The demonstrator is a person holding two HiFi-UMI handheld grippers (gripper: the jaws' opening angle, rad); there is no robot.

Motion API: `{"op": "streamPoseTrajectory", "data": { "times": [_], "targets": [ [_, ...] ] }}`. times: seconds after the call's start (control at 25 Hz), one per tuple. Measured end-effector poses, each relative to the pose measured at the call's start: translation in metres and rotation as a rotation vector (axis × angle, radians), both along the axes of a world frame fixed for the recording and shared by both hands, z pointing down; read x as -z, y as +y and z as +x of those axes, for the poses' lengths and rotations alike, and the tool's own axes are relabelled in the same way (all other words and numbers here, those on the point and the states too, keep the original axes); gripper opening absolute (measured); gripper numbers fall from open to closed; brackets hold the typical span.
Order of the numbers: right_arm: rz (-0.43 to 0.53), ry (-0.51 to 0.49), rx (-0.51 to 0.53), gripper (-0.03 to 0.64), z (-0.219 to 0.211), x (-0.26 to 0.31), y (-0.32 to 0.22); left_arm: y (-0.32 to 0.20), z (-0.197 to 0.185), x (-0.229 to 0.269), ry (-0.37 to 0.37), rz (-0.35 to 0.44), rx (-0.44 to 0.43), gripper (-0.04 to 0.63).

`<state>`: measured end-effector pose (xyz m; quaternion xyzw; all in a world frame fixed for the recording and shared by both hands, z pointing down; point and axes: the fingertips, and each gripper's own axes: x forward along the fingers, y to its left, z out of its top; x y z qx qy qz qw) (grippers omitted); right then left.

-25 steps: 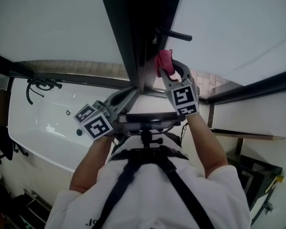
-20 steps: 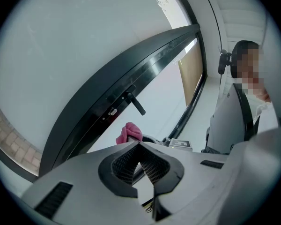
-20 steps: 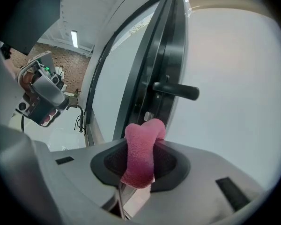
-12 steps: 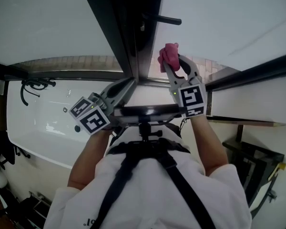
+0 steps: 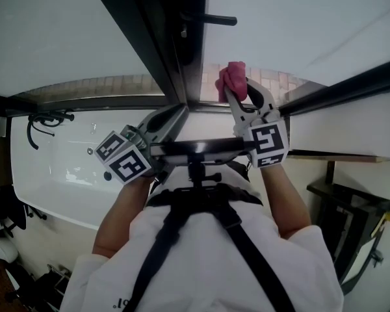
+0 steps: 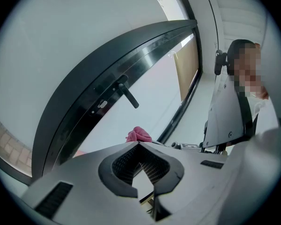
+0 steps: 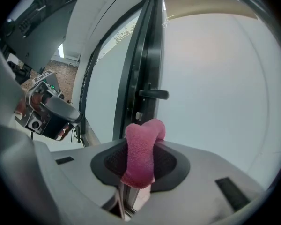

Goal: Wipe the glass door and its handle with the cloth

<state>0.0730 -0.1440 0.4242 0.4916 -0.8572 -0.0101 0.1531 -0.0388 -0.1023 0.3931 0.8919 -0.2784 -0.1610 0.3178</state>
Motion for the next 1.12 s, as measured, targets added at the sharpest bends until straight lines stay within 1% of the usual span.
{"op": "streamPoseTrajectory", "data": {
  "times": [0.16, 0.4, 0.6, 0.96, 1.12],
  "targets": [
    [-0.015, -0.002, -0.006, 0.11, 0.006, -0.003, 0.008, 0.004, 0.009, 0.0, -0.028, 0.013, -0.02, -0.008],
    [-0.031, -0.025, -0.02, 0.11, 0.014, -0.008, 0.012, 0.002, 0.013, -0.002, 0.015, -0.006, -0.016, -0.008],
    [-0.039, -0.069, -0.03, 0.11, 0.019, -0.009, 0.014, 0.003, 0.016, -0.005, 0.015, -0.016, -0.013, -0.008],
    [-0.07, -0.07, -0.017, 0.109, 0.016, -0.012, 0.017, 0.01, 0.021, -0.006, 0.011, -0.023, -0.014, -0.008],
    [-0.091, -0.105, -0.021, 0.109, 0.019, -0.011, 0.017, 0.01, 0.021, -0.006, 0.011, -0.026, -0.01, -0.008]
  ]
}}
